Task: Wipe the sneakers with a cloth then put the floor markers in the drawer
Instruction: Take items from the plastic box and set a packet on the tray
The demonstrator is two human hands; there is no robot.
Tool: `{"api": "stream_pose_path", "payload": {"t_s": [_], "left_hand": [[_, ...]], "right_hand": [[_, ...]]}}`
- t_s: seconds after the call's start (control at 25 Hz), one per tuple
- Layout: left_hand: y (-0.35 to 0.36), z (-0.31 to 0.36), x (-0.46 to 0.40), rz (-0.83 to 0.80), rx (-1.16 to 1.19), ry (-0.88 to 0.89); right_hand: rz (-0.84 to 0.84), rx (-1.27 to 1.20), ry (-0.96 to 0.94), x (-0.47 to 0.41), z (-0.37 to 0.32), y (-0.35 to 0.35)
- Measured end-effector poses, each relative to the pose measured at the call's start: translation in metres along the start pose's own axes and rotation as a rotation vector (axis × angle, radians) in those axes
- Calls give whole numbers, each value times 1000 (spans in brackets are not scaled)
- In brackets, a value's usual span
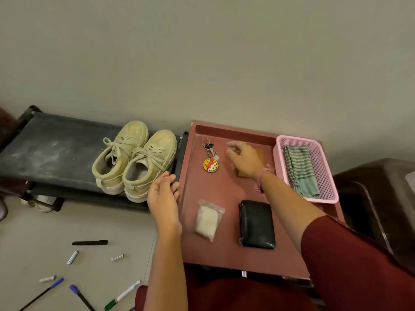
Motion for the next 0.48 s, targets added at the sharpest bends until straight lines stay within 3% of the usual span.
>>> {"api": "stream_pose_path", "payload": {"t_s": [0.24, 0.48], "left_hand": [[7, -13, -27, -44, -201, 78], [3, -15, -37, -73, -288, 112]], "right_hand": [[-52, 120, 68, -59, 1, 28], [-113, 341, 11, -90, 0, 56]]}}
Point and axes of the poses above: each hand's wrist, its own x-axis away from the middle knuckle, its own y-axis out of the palm, z = x × y, the point moved 8 cm from there along -x, towards the middle knuckle, and after that the axes turned 1 degree about x, right-handed, at the moved point
